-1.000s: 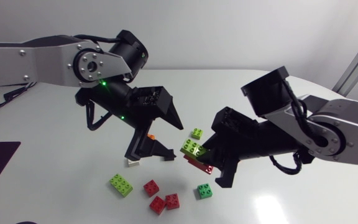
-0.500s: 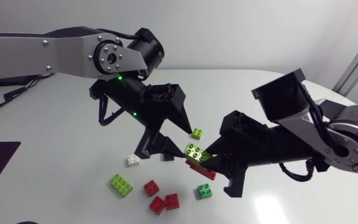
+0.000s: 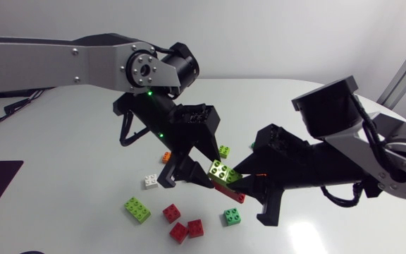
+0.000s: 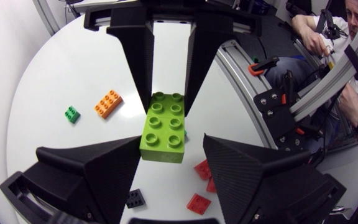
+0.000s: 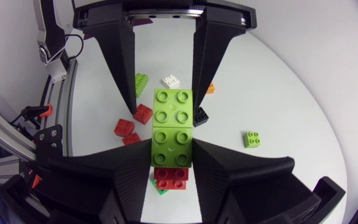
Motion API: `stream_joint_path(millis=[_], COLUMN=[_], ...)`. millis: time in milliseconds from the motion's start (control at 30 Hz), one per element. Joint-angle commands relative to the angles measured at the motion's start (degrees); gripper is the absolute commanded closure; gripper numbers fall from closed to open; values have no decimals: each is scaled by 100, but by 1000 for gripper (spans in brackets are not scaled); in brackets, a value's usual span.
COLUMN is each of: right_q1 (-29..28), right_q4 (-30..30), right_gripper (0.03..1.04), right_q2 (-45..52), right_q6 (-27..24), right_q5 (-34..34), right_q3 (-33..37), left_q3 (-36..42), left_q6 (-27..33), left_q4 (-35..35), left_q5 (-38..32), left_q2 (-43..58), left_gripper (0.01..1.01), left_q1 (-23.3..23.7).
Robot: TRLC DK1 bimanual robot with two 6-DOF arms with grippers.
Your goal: Separate the duplo bricks
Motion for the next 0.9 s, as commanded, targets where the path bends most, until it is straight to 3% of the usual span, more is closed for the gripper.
stream_joint_path(millis=[0,300,500,733,867], right_q1=[87,263,342,1115,1150], right_q4=[29,126,179,469,530], right_gripper=[723,723,723,725,725], right_q2=[-57,-136,-198,-215,-180], right_q6=[-145,-128,-119,-66,-48], right_q5=[-24,81,196,1171,1277], right_q3=[-159,-334,-396,-686,-730], left_q3=[223,284,276,539,671], left_q6=[35,44,53,9,17], left_q4=[-94,-244,-288,-481,-543], left_q5=[61,53,53,61,61], left_q2=[138,244,270,279,279], left_gripper=[441,738,743,743,743], left_q1=[-65,-100,-127,-109,-56])
